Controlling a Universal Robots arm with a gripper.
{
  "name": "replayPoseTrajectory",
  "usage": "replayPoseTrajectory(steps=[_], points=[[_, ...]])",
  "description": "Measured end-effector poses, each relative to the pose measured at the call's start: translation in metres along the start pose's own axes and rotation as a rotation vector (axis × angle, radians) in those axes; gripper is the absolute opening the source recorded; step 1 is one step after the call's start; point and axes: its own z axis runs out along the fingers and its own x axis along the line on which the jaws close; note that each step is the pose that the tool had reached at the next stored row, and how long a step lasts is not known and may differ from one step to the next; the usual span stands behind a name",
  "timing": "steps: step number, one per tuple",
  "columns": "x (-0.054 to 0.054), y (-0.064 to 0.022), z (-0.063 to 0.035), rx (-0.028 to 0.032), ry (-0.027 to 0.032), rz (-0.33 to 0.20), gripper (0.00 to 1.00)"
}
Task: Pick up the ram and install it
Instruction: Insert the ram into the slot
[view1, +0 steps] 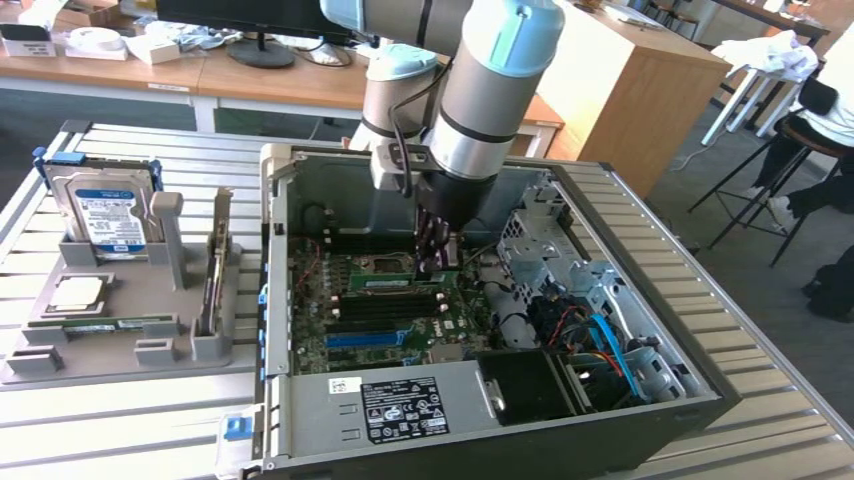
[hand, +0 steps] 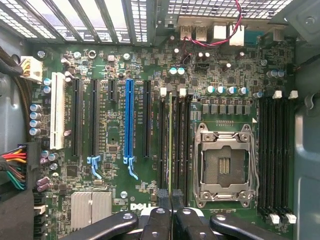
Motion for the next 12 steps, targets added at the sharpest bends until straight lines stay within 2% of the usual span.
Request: replayPoseTrajectory(steps=[12], points=[[0.0002, 0.0000, 0.0029, -0.0001, 0.0002, 0.000, 0.12]])
